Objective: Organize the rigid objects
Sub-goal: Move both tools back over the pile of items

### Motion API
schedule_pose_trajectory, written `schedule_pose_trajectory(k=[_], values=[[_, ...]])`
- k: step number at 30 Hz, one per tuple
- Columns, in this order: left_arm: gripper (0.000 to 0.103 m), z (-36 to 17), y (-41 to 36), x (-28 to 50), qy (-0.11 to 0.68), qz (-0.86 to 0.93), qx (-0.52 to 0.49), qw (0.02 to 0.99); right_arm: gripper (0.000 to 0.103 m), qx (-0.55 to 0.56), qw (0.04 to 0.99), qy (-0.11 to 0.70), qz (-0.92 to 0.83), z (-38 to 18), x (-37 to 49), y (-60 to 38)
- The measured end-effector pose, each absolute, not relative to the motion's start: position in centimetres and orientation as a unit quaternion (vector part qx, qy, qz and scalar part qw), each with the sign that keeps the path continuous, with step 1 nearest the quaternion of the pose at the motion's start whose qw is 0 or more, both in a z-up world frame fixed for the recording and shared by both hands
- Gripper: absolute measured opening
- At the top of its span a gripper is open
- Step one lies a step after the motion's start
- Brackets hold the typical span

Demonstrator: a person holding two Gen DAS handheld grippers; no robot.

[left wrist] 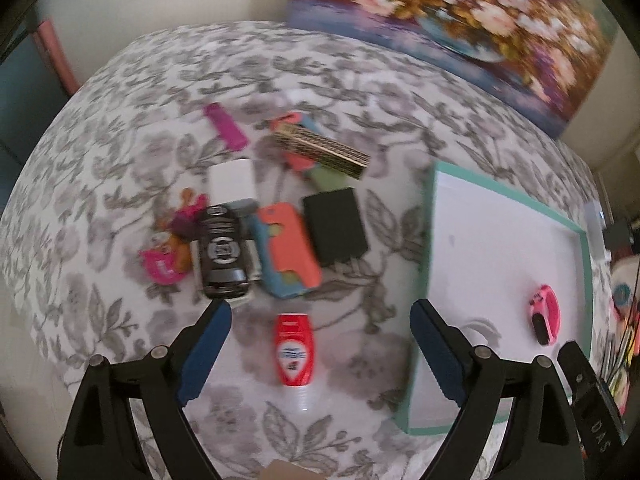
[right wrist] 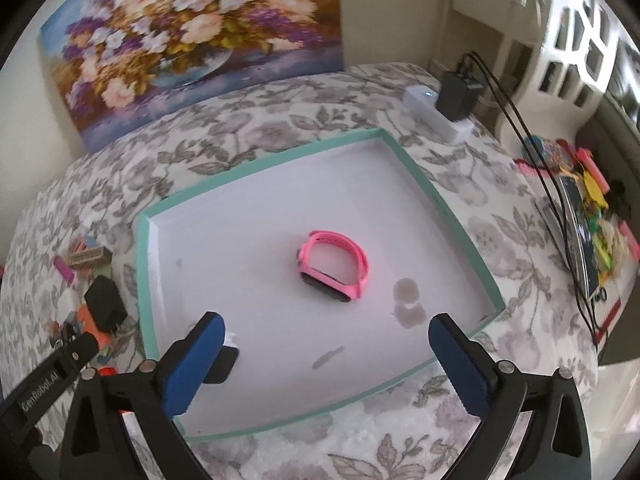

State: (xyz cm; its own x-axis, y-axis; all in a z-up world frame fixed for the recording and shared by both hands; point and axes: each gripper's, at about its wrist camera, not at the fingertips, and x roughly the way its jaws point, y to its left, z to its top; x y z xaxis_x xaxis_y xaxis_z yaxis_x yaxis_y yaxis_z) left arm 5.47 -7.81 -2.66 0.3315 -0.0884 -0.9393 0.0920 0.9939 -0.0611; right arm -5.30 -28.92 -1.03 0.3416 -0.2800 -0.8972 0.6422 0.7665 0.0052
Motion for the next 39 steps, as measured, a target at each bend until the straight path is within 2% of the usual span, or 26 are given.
schedule_pose_trajectory(k=[16,27,39], values=[[0.091,-0.7,-1.9,5.0,0.542,0.054,-0.025,0.838,0.103,0.162,0.84,0.481,-0.19,1.5,-3.3,-23.5],[0.091,-0.6,2.6,5.1,0.54,0.094,-0.045,0.835,0.103,0.148,0.834,0.51,-0.152,0.2,-1.9,-20.1],[0.091,-1.5,4.1,5.6,0.558,0.082,-0.047,0.824,0.103,0.12,0.832,0.533,-0.097,-1.1,-0.6,-15.8]])
